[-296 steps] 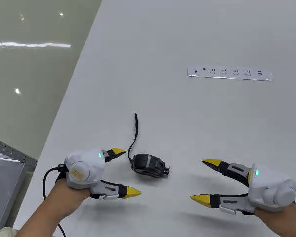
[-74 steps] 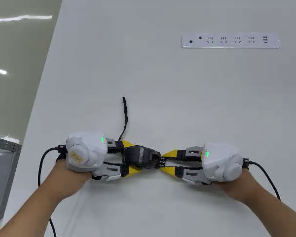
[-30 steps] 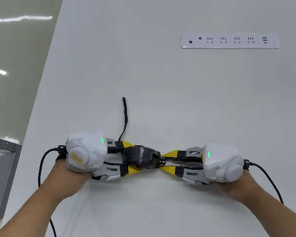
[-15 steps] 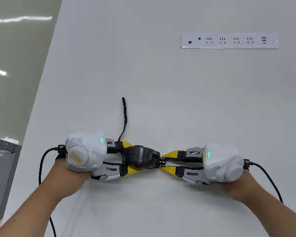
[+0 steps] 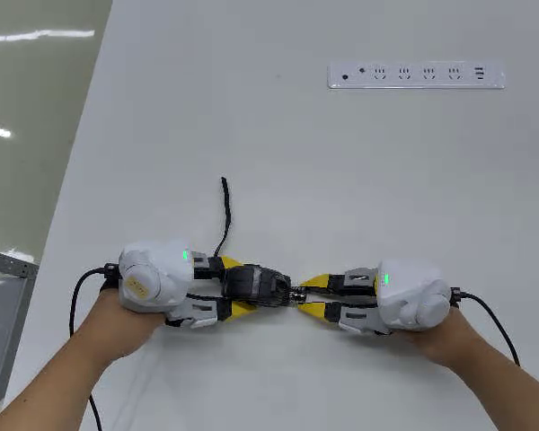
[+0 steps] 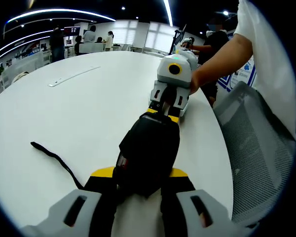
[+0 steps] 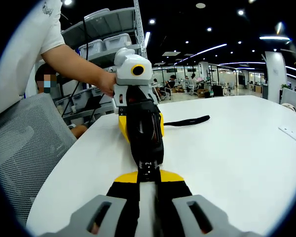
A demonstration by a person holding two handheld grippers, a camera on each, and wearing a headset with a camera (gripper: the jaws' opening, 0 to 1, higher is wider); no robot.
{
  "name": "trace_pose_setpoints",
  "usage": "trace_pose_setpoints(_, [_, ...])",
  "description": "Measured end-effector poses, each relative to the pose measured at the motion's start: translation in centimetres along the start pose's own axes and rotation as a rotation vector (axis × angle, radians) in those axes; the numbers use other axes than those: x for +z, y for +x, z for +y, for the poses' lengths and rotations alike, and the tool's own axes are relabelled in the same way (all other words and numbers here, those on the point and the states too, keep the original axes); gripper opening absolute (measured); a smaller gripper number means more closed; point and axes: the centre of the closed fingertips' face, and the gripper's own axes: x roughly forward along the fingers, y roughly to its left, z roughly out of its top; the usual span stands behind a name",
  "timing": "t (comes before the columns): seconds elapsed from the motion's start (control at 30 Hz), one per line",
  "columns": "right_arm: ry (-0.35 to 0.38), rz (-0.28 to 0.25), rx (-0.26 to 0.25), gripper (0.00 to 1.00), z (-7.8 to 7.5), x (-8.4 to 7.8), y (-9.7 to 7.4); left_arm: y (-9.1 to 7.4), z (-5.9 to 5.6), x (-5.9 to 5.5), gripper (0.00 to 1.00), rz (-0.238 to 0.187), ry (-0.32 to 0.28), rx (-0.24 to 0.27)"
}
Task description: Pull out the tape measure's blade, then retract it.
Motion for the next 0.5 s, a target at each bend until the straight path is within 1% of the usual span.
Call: trace_pose_setpoints(0.5, [0.007, 0.000, 0.000, 0.11, -0.11, -0.31, -0.75, 0.00, -0.03, -0.03, 0.30, -0.001, 0.001, -0.001])
